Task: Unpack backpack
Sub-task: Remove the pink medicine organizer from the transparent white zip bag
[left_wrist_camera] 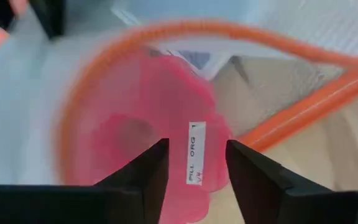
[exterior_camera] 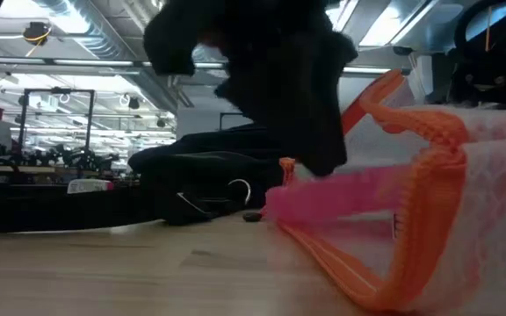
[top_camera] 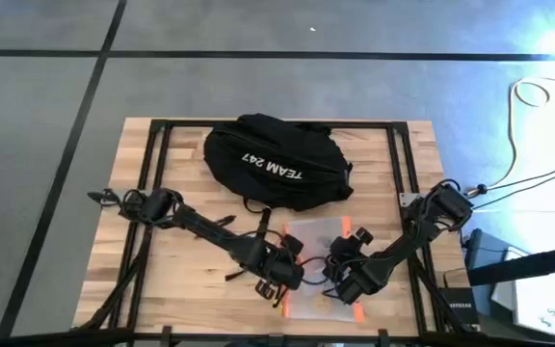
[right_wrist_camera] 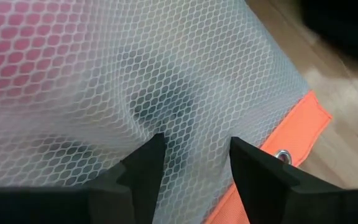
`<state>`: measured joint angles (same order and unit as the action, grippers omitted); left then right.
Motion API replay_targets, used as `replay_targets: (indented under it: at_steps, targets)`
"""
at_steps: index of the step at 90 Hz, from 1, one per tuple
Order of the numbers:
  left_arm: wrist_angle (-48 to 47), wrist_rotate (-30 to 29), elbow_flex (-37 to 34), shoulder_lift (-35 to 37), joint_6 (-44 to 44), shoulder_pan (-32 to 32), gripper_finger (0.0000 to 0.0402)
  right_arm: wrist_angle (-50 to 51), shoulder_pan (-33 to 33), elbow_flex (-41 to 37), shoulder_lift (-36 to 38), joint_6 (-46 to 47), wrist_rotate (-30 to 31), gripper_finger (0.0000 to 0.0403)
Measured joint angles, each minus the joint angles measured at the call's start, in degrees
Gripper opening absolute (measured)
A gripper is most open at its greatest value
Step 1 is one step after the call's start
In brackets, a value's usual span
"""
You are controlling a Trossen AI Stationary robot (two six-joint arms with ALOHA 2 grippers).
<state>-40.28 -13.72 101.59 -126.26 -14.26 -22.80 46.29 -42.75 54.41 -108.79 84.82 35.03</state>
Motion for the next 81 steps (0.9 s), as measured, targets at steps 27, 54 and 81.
replay_targets:
  at_steps: [27, 54, 81]
  targets:
    - [2.01, 1.95, -1.02, 0.02, 1.73, 1.22, 0.0260, 0.16, 0.03, 0.26, -0.04, -0.02, -0.02, 0.0167]
    - [1.40, 7.43, -1.02, -0.02, 1.77, 1.26, 0.0292, 0.14, 0.03, 0.26, -0.04, -0.02, -0.02, 0.0167]
    - [4.25, 4.41, -1.82, -2.36, 0.64, 2.41, 0.0292, 0.12, 0.00, 0.33, -0.02, -0.04, -0.01, 0.0167]
